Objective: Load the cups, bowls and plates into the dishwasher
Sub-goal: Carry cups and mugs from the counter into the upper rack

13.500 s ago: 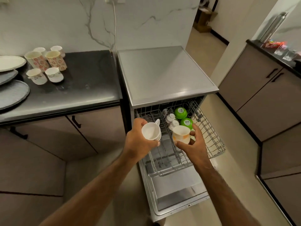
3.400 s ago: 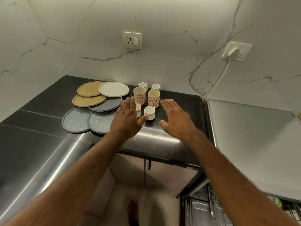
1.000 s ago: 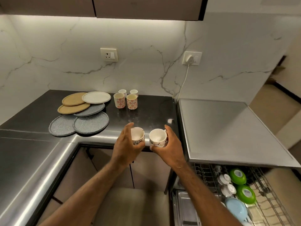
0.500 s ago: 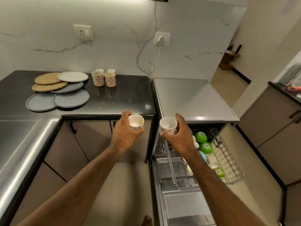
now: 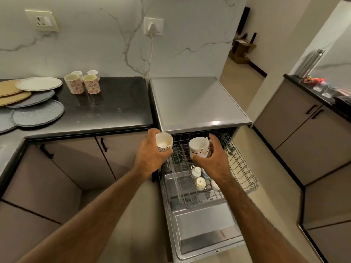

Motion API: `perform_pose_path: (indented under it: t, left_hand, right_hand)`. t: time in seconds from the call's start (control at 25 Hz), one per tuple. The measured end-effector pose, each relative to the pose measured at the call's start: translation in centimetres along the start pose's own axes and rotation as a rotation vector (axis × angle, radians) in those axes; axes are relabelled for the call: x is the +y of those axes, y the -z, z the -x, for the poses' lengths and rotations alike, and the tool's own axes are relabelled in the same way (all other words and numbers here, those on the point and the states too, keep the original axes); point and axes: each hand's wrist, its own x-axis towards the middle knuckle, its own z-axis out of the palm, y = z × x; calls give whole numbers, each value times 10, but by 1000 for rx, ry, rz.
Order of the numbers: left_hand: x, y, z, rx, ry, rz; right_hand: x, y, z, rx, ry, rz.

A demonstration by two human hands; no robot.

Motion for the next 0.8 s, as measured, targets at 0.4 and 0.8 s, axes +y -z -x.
perform_pose_path:
  t: [0.4, 0.8]
  left_hand:
    - [-40, -148, -72, -43, 90, 53]
    - [-127, -253, -117, 24, 236, 191]
  right_hand:
    - [160, 13, -121, -164, -150, 85]
    - [290, -69, -197, -255, -203, 117]
